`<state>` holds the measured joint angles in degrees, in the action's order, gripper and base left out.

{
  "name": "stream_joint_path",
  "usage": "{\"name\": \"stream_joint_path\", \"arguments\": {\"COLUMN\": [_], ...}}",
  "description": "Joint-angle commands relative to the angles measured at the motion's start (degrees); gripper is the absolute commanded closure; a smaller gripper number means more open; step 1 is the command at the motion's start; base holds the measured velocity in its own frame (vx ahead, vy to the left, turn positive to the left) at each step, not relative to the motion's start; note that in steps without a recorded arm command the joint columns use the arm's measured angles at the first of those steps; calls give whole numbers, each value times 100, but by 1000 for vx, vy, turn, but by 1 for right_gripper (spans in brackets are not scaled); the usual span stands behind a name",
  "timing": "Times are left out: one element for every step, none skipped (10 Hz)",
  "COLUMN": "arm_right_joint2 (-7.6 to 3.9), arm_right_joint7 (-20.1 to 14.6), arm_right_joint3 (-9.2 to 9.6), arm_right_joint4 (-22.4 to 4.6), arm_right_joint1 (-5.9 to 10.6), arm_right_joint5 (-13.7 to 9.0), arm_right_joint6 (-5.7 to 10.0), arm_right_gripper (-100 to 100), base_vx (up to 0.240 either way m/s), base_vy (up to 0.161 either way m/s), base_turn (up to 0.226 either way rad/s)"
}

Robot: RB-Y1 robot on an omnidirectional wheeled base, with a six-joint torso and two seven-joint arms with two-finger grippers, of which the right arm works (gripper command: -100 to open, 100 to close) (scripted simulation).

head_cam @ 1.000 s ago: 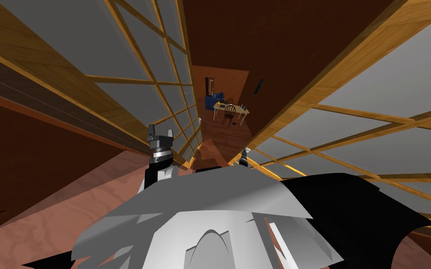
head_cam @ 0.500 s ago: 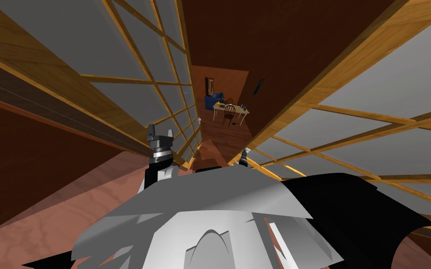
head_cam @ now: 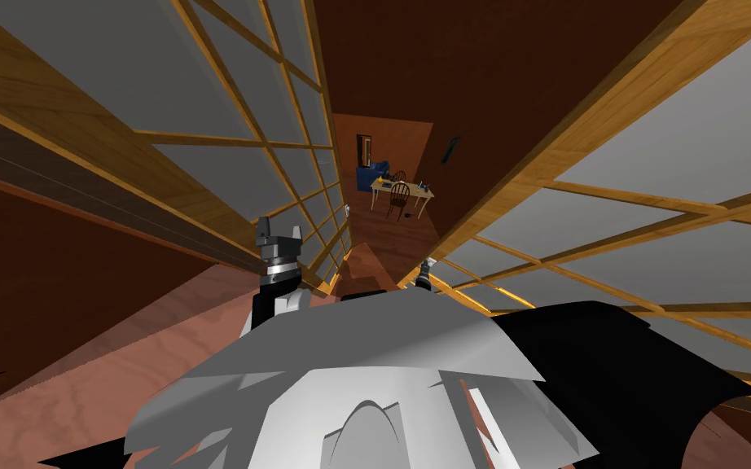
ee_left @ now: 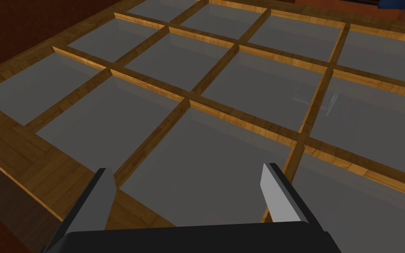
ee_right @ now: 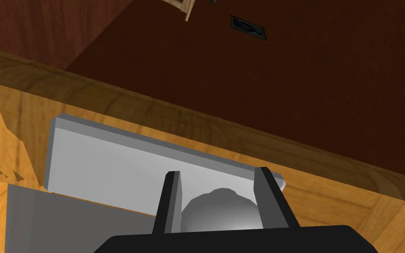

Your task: Push the door open

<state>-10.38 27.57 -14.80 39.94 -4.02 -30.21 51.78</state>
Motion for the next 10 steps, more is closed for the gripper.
{"name": "stream_joint_path", "arguments": {"arm_right_joint2": [-262,-262,-72,-65,-57,-48,-48,-26,-26,-15], "arm_right_joint7": [-165,-165,-337,-423,-509,-610,-610,-857,-857,-981], "arm_right_joint3": [-141,-141,-20,-35,-50,-67,-67,-109,-109,-131], "arm_right_joint4": [-286,-286,-180,-170,-161,-149,-149,-122,-122,-108], "arm_right_joint1": [75,75,114,113,112,110,110,107,107,105], "arm_right_joint5": [-70,-70,-53,-74,-95,-120,-120,-180,-180,-210], "arm_right_joint6": [216,216,76,78,81,83,83,90,90,93], "arm_right_gripper": [100,100,100,100,100,100,100,100,100,100], "base_vx": [-13,0,76,92,71,60,46,71,60,45], "base_vy": [9,1,-8,-24,-36,-27,-21,-47,-41,-30], "base_turn": [14,34,71,19,4,-2,-3,-27,13,-1]}}
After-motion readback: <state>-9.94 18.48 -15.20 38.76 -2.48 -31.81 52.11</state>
